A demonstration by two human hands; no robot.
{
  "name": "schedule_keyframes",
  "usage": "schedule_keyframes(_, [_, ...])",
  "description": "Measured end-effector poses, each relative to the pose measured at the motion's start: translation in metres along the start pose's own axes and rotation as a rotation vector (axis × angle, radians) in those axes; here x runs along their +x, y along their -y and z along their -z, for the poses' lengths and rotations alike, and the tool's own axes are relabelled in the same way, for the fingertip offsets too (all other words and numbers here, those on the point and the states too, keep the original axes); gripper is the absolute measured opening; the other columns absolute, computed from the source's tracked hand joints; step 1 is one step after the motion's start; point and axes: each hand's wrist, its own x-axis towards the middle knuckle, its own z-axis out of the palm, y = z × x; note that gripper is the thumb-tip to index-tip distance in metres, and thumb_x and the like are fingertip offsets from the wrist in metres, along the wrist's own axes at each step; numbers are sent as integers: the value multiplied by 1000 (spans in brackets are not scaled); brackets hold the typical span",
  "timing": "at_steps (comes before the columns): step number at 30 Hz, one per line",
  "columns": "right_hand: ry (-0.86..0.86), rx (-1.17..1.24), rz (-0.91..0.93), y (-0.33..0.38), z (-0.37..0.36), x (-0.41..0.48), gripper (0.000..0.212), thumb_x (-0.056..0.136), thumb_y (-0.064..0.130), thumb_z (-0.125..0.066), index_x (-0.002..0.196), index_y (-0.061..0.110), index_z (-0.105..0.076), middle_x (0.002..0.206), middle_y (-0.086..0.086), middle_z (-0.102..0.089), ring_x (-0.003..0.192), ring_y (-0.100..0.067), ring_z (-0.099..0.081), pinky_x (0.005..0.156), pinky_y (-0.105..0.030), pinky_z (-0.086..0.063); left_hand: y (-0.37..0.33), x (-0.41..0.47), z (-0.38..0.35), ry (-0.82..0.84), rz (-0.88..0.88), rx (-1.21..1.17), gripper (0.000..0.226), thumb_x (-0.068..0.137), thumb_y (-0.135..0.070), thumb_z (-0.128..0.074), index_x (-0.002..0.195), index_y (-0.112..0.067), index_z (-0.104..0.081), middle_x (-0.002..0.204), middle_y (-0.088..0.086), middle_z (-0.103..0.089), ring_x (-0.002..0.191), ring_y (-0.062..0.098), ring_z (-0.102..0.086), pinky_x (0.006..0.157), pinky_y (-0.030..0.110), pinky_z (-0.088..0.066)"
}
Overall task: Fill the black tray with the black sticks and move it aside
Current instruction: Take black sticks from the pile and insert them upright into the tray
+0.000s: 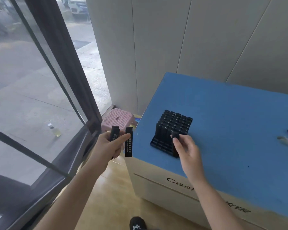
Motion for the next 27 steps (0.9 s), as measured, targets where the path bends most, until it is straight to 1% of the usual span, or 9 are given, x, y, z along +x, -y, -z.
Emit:
schedule_keyframes(3, [-205,-14,38,-4,3,10,10,89,17,-59,96,23,-61,89,5,-63,78,4,-56,72,-6,-43,-5,18,6,57,2,7,8,88,-8,-60,81,-5,-57,43,-8,-33,38,8,-25,38,18,-22])
schedule_keyframes(6, [-281,-69,59,-8,6,20,17,86,11,-63,92,26,-57,87,8,-64,76,4,-59,72,-7,-44,-7,33,3,140,17,18,10,88,-8,-60,80,-4,-55,41,-9,-34,36,7,-26,37,17,-24])
schedule_keyframes(10, [-306,-328,119,-16,7,28,18,85,13,-65,97,21,-55,87,16,-62,77,1,-60,72,-7,-45,-9,52,-4,258,44,44,6,87,-9,-61,83,-8,-58,42,-10,-35,37,6,-27,37,17,-24])
schedule_keyframes(12, [-310,-456,167,-20,6,27,18,85,14,-65,100,16,-57,87,18,-61,79,7,-59,72,-4,-43,-9,63,-5,306,59,33,9,87,-10,-62,80,-11,-56,44,-8,-34,38,7,-27,37,18,-24])
schedule_keyframes(14, [-319,-551,205,-21,4,27,18,84,13,-66,101,11,-59,85,16,-61,79,11,-57,72,-1,-42,-9,72,-6,354,60,39,13,86,-11,-63,76,-12,-54,48,-4,-33,41,10,-26,38,20,-23])
schedule_keyframes(19, [-262,-691,199,-20,-3,27,18,83,14,-68,98,7,-62,87,7,-65,76,-3,-61,74,-12,-50,-11,84,-9,494,64,65,7,86,-12,-63,82,-10,-57,54,0,-30,43,11,-25,39,19,-23])
schedule_keyframes(22, [-247,-731,152,-17,-1,27,19,84,17,-67,98,6,-62,87,4,-66,75,-4,-60,73,-3,-46,-13,88,-11,530,68,79,6,87,-12,-63,83,-11,-58,53,-1,-30,43,10,-25,40,19,-23])
schedule_keyframes(23, [-240,-743,143,-15,0,27,19,84,17,-66,98,6,-61,87,2,-67,75,-5,-60,73,-6,-47,-14,89,-12,540,66,79,6,87,-12,-62,83,-11,-58,53,-1,-30,43,10,-25,39,19,-23])
schedule_keyframes(27, [-123,-823,104,-3,5,33,16,85,17,-65,97,8,-59,92,0,-71,81,-10,-65,80,-29,-53,-14,92,-16,566,58,82,6,87,-13,-62,85,-10,-58,52,-2,-32,42,9,-27,39,18,-26])
